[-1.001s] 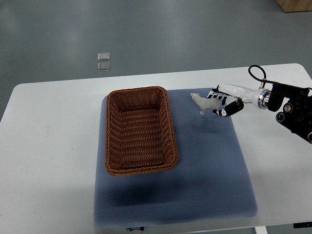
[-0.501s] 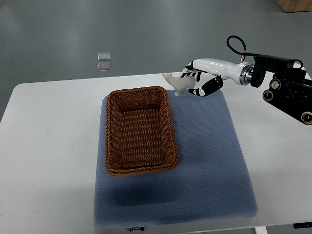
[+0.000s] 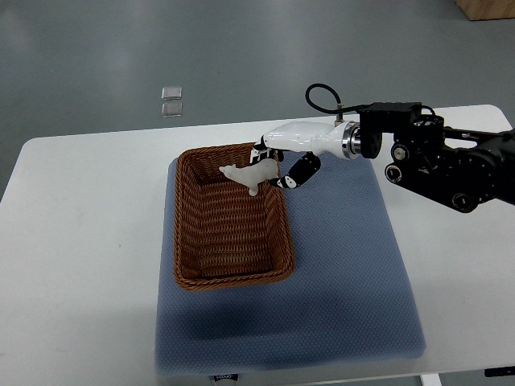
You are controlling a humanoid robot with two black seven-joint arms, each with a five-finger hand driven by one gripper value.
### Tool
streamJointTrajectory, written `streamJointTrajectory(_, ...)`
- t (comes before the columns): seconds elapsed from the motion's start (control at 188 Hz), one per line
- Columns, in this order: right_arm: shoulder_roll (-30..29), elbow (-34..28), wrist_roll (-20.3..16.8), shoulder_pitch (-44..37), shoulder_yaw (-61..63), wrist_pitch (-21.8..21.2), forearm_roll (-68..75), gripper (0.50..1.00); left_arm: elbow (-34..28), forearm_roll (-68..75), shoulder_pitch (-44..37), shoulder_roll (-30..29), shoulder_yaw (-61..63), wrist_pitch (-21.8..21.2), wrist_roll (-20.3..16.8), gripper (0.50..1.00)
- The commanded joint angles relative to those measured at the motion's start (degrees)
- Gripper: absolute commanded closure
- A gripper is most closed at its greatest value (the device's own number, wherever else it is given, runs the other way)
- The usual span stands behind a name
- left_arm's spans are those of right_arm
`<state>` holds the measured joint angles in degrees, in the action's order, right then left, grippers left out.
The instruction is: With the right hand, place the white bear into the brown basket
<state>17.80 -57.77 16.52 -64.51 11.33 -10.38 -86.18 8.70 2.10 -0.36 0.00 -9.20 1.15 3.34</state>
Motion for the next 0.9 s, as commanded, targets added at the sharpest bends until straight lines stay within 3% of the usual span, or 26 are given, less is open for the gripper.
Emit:
streamJointTrajectory(0.0,-1.3,0.2,-0.1,-0.4,-0.2,0.0,-0.1,0.920,0.0,0.0,0.0,0.0,0.0,0.0,0.0,0.500)
streamJointTrajectory(0.112,-2.2,0.4,-0.2,-0.1,-0.2,0.3,-0.1,0.750,0.0,-0.1,0.0,0.0,0.0,0.0,0.0,0.500)
streamJointTrajectory(0.154,-2.3,0.5,-0.2,0.2,-0.2,0.5,-0.1,0.720,0.0,0.0,0.0,0.0,0.0,0.0,0.0,0.500)
streamJointTrajectory(0.362,-1.8,0.7,-0.3,0.4,0.0,0.8,-0.1,0.707,0.0,-0.1,0.0,0.0,0.1,0.0,0.0,0.500)
streamJointTrajectory(0.676,1.0,1.4,-0.4,1.6,1.2,4.7,0.9,0.668,0.0,0.0,0.0,0.0,0.0,0.0,0.0,0.500)
streamJointTrajectory(0.895,2.9,3.0,-0.6,6.1,8.8,5.2,5.1,0.644,0.0,0.0,0.0,0.0,0.1,0.0,0.0,0.500)
